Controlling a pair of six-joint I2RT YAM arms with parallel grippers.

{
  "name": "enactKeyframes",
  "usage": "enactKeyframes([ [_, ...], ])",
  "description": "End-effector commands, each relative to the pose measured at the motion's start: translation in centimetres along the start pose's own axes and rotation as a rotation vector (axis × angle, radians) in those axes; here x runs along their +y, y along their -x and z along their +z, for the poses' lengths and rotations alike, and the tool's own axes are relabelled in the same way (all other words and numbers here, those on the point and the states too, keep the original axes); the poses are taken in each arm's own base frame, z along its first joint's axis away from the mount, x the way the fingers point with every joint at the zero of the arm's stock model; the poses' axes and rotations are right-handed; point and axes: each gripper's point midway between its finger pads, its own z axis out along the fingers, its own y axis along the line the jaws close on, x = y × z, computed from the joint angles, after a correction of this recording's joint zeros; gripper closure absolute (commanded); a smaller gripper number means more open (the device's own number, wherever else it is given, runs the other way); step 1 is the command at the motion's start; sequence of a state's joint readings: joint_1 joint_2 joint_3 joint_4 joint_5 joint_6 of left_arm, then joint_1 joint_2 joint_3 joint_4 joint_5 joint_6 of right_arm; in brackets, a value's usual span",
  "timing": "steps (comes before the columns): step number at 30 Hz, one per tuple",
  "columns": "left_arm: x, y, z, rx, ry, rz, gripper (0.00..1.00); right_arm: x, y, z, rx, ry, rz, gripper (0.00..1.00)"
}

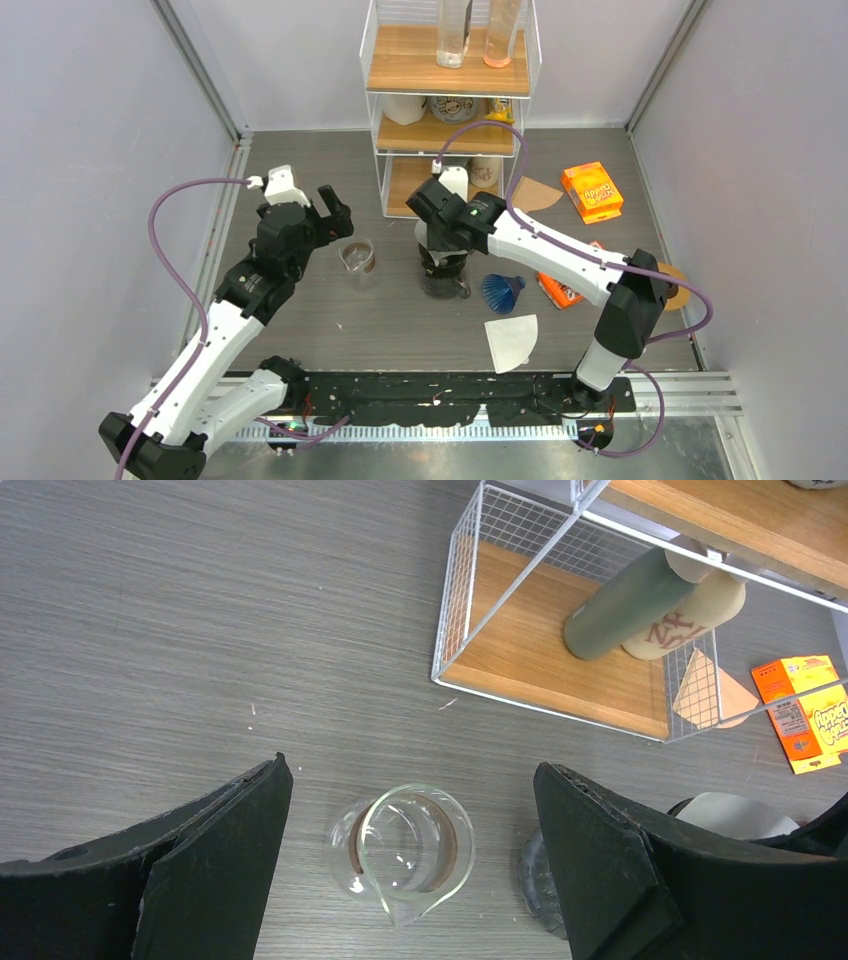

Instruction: Place the coffee filter in the dripper

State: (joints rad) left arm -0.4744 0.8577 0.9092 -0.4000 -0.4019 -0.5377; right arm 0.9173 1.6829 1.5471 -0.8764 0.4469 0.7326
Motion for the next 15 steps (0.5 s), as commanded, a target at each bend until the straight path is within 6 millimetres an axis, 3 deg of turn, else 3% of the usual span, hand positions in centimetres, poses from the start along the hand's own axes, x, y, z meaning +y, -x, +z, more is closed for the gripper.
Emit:
enactKeyframes([
  [1,0.0,1.4,0.3,-0.051,0.014,-0.011,0.01,-0.1,1.2,-0.3,-0.021,0.004,-0.027,0.64],
  [15,0.5,1.4,0.4,-0.052,0.044,-0.015,0.01,0.6,0.5,1.0,0.025,0.049,-0.081,0.65],
])
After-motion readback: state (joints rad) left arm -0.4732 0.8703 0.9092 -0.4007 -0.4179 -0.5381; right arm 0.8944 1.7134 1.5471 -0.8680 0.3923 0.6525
